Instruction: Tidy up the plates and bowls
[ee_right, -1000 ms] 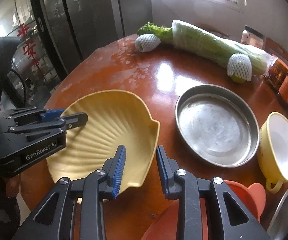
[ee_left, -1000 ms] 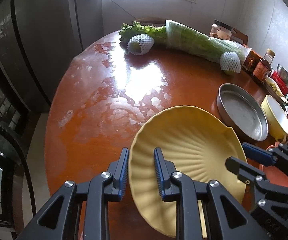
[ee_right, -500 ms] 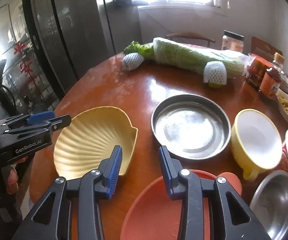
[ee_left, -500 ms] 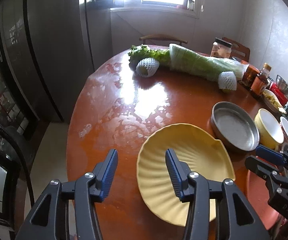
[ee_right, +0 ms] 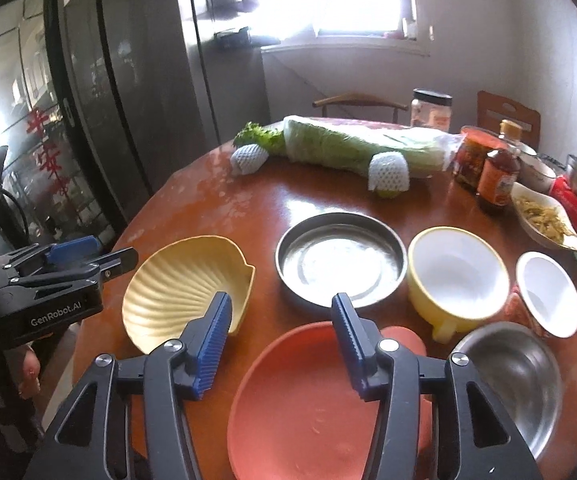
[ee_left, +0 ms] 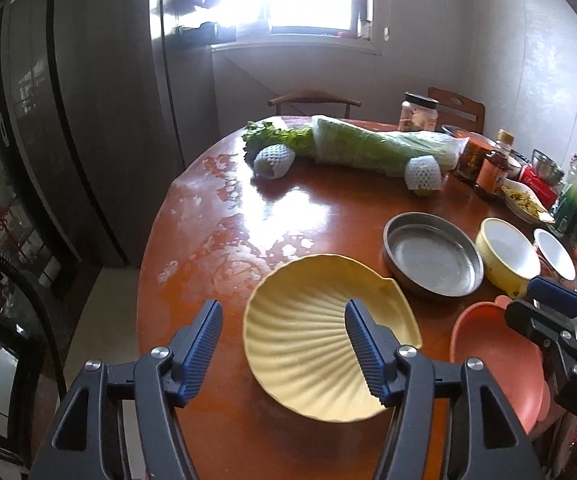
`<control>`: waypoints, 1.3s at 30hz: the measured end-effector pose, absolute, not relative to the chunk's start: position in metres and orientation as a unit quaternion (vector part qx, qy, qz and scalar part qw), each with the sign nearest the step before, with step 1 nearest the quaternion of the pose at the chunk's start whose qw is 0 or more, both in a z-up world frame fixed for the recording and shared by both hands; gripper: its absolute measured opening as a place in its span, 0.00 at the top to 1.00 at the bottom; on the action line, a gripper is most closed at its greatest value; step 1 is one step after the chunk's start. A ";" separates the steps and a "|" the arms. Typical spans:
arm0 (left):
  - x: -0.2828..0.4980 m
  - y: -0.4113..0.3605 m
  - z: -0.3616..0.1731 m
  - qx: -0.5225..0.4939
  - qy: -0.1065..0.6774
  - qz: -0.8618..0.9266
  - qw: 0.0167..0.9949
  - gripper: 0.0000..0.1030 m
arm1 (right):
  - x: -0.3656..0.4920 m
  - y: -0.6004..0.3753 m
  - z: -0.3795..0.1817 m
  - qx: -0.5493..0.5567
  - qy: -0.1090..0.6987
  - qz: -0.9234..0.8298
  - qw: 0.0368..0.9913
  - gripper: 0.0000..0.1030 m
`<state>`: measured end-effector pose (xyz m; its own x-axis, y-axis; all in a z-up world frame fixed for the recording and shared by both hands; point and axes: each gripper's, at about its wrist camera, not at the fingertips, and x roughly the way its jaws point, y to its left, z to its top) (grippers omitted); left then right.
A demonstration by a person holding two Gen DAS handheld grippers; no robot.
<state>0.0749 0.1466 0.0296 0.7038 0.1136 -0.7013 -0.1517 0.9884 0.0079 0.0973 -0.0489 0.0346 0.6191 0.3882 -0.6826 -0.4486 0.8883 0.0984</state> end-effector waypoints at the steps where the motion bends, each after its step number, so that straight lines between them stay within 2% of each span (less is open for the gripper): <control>1: 0.073 0.143 0.030 -0.024 0.377 0.069 0.923 0.39 | 0.095 -0.051 0.036 -0.041 0.370 0.231 0.899 0.48; 20: 0.045 0.079 0.033 0.007 0.369 0.022 0.929 0.36 | 0.042 -0.103 0.047 -0.028 0.349 0.210 0.913 0.42; 39: 0.043 0.035 -0.005 0.015 0.417 -0.037 0.908 0.36 | 0.006 -0.138 0.009 -0.019 0.391 0.190 0.900 0.42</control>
